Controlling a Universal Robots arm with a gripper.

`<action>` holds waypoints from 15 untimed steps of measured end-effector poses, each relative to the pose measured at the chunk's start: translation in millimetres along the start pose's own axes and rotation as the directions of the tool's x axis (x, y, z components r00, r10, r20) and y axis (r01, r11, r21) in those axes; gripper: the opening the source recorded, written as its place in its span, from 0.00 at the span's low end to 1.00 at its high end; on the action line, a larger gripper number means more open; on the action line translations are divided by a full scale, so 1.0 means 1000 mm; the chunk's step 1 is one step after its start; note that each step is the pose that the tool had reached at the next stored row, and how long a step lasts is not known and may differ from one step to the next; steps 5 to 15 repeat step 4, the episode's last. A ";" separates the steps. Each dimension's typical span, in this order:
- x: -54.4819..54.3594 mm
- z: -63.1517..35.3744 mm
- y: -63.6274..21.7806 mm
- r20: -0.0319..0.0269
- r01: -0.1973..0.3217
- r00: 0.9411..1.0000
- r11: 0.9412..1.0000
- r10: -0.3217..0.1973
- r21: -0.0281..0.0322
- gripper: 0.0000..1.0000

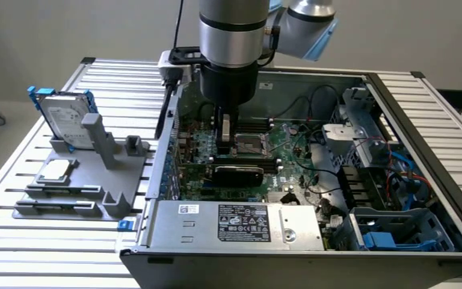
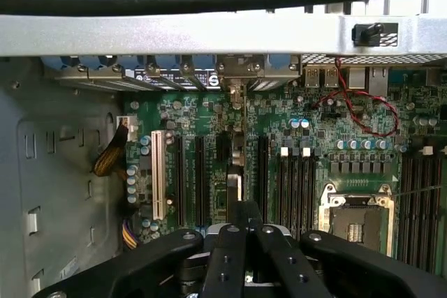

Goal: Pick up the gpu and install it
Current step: 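Press down on the gpu until it lock into place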

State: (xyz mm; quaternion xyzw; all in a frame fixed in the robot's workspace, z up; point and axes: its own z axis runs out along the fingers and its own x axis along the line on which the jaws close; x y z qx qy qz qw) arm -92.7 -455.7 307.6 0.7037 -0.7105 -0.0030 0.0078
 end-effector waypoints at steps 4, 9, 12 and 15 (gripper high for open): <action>0.000 -0.0002 0.0000 0.000 0.000 1.000 1.000 0.000 0.000 0.11; 0.000 -0.0002 0.0000 0.000 0.000 1.000 1.000 0.000 0.000 0.11; 0.000 -0.0002 0.0000 0.000 0.000 1.000 1.000 0.000 0.000 0.11; 0.000 -0.0002 0.0000 0.000 0.000 1.000 1.000 0.000 0.000 0.11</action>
